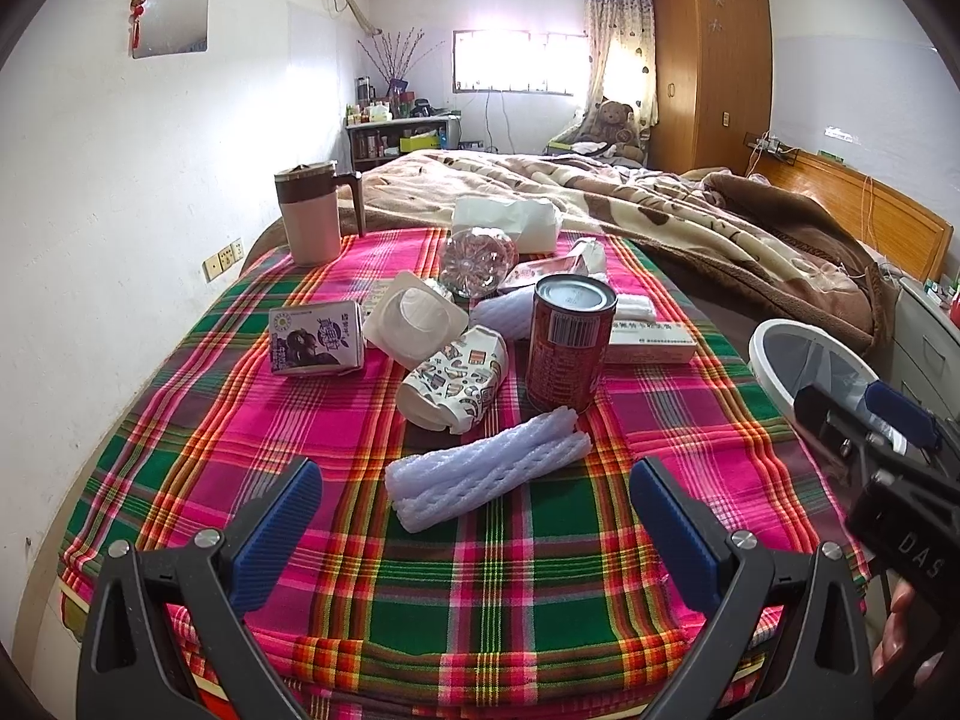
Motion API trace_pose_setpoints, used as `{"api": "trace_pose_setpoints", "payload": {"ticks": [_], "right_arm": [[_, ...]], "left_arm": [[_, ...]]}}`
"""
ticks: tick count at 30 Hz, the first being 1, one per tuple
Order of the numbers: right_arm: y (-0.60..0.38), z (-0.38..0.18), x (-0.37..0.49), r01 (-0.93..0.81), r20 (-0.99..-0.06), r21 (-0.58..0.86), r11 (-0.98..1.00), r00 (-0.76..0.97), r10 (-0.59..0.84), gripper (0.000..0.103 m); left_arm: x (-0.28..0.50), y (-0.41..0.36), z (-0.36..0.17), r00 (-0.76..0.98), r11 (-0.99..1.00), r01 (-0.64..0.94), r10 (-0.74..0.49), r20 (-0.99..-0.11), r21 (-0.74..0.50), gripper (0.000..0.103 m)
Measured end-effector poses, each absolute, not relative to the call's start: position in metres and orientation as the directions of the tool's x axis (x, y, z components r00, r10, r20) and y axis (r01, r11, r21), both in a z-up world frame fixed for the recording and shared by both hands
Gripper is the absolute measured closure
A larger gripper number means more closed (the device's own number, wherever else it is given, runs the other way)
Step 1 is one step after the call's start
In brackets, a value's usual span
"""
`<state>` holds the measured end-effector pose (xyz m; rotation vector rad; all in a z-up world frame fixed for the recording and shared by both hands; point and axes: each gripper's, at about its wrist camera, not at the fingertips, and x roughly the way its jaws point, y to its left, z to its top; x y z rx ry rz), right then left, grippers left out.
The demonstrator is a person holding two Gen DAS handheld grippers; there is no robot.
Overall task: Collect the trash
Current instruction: 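Grasp the lavender foam mesh sleeve with the left tool while the right tool grasps the red tin can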
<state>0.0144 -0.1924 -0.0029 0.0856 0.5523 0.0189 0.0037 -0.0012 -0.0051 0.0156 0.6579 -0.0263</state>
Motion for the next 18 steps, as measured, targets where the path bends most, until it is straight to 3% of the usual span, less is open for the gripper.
{"api": "trace_pose_setpoints", "payload": {"ticks": [11, 18], "right_arm": [[-0.187, -0.012, 0.047, -0.103, -0.489, 0.171, 0.98, 0.855, 0.175, 0.02], [-0.168, -0.026, 0.086, -0.167, -0.56, 0.237, 0.957, 0.782, 0.275, 0.02]], "left_arm": [[0.028, 0.022, -0.034, 0.717, 0.991, 0.116, -0.127, -0.686, -0.063, 0.0], [0.049, 0.02, -0.044, 0.705, 0.982, 0.188, -0.13, -0.697, 0.006, 0.001]]}}
